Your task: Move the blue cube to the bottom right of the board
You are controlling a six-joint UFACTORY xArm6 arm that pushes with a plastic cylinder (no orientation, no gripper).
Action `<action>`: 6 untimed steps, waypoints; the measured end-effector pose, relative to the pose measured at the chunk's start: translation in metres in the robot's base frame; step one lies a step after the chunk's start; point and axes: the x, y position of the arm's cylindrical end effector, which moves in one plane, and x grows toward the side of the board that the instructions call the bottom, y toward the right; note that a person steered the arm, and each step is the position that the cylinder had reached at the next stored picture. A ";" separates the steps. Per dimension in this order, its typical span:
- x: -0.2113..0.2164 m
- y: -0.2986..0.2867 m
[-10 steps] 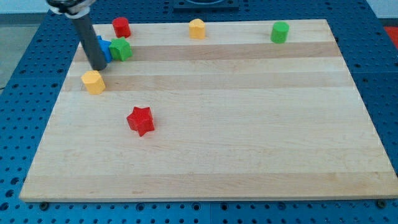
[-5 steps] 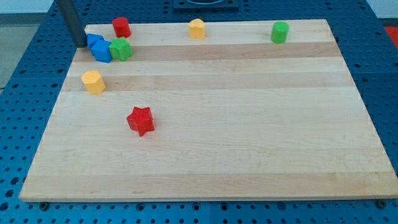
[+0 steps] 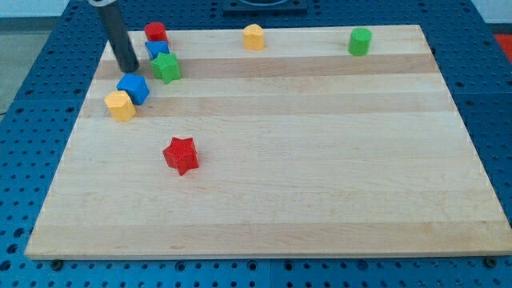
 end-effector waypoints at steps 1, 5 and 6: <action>0.025 -0.012; 0.088 0.158; 0.109 0.191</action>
